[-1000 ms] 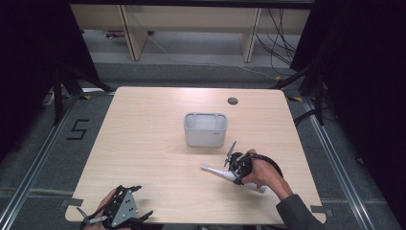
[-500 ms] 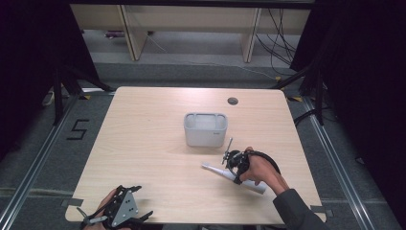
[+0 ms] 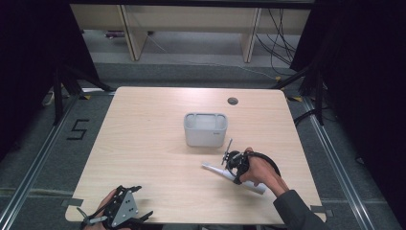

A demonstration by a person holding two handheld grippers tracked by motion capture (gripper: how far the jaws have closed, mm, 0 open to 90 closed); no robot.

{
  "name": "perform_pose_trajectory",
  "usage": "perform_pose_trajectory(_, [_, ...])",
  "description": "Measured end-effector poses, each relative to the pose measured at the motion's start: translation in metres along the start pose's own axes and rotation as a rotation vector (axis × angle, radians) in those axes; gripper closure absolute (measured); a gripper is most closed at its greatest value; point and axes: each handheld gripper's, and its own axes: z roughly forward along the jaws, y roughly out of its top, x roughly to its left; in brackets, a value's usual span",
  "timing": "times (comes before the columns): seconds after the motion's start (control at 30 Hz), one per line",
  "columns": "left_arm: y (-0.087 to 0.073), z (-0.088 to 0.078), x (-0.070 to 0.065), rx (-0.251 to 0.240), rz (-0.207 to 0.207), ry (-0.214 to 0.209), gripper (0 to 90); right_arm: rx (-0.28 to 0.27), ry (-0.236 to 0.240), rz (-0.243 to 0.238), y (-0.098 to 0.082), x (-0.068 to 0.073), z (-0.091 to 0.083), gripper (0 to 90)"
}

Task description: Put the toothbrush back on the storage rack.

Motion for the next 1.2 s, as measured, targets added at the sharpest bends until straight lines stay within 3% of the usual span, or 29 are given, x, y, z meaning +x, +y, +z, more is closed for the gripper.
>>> perform_pose_trajectory(0.1, [0.0, 0.0, 0.0, -0.004, -0.005, -0.003, 14.9, -0.032, -0.005, 0.013, -0.003, 0.002, -0.004, 66.9])
perform_pose_trajectory(0.17, [0.0, 0.001, 0.0, -0.004, 0.0, 0.018, 14.9, -0.062, -0.018, 0.014, -0.007, 0.003, -0.01, 66.9])
perform_pose_trajectory(0.2, [0.0, 0.0, 0.0, 0.0, 0.0, 0.017, 14.9, -0.106, -0.015, 0.005, -0.01, 0.003, -0.018, 66.9])
perform_pose_trajectory(0.23, [0.0, 0.0, 0.0, -0.004, -0.002, 0.003, 14.9, -0.121, -0.007, 0.041, -0.012, 0.006, -0.021, 66.9])
perform_pose_trajectory(0.33, [0.0, 0.0, 0.0, -0.002, -0.002, 0.003, 14.9, -0.158, -0.015, 0.022, -0.015, 0.005, -0.028, 66.9])
perform_pose_trajectory(0.37, [0.0, 0.001, 0.0, -0.007, -0.004, 0.019, 14.9, -0.193, -0.024, 0.03, -0.019, 0.006, -0.037, 66.9])
perform_pose_trajectory(0.53, [0.0, 0.0, 0.0, -0.012, -0.013, 0.002, 14.9, -0.266, -0.034, 0.042, -0.024, 0.004, -0.047, 66.9])
perform_pose_trajectory(0.57, [0.0, 0.0, 0.0, -0.008, -0.008, 0.006, 14.9, -0.295, -0.045, 0.062, -0.027, 0.003, -0.049, 66.9])
perform_pose_trajectory(0.67, [0.0, 0.0, 0.0, -0.007, -0.007, 0.006, 14.9, -0.323, -0.051, 0.064, -0.028, 0.001, -0.051, 66.9])
perform_pose_trajectory(0.7, [0.0, 0.0, 0.0, -0.004, -0.011, 0.003, 14.9, -0.356, -0.051, 0.087, -0.029, 0.001, -0.052, 66.9])
perform_pose_trajectory(0.77, [0.0, 0.0, 0.0, -0.005, -0.013, 0.005, 14.9, -0.375, -0.052, 0.076, -0.029, -0.001, -0.052, 66.9])
perform_pose_trajectory(0.8, [0.0, 0.0, 0.0, -0.006, -0.013, 0.005, 14.9, -0.417, -0.042, 0.096, -0.03, -0.001, -0.054, 66.9])
perform_pose_trajectory(0.83, [0.0, 0.0, 0.0, -0.011, -0.015, 0.003, 14.9, -0.451, -0.046, 0.081, -0.03, -0.003, -0.054, 66.9])
perform_pose_trajectory(0.9, [0.0, 0.0, 0.0, -0.006, -0.013, 0.005, 14.9, -0.472, -0.041, 0.093, -0.03, -0.002, -0.055, 66.9])
perform_pose_trajectory(0.97, [0.0, 0.0, 0.0, -0.009, -0.014, 0.006, 14.9, -0.543, -0.052, 0.118, -0.029, -0.001, -0.057, 66.9])
perform_pose_trajectory(1.0, [0.0, 0.0, 0.0, -0.011, -0.014, 0.005, 14.9, -0.569, -0.056, 0.1, -0.028, -0.002, -0.057, 66.9])
perform_pose_trajectory(1.07, [-0.001, 0.0, 0.0, -0.008, -0.013, 0.005, 14.9, -0.586, -0.052, 0.109, -0.029, -0.002, -0.058, 66.9])
perform_pose_trajectory(1.1, [0.0, 0.0, 0.0, -0.007, -0.013, 0.005, 14.9, -0.626, -0.08, 0.115, -0.028, -0.003, -0.058, 66.9])
perform_pose_trajectory(1.17, [0.0, 0.0, 0.0, -0.009, -0.012, 0.004, 14.9, -0.633, -0.084, 0.14, -0.028, -0.001, -0.059, 66.9])
perform_pose_trajectory(1.2, [0.0, 0.0, 0.0, -0.012, -0.013, 0.006, 14.9, -0.644, -0.085, 0.124, -0.029, -0.002, -0.06, 66.9])
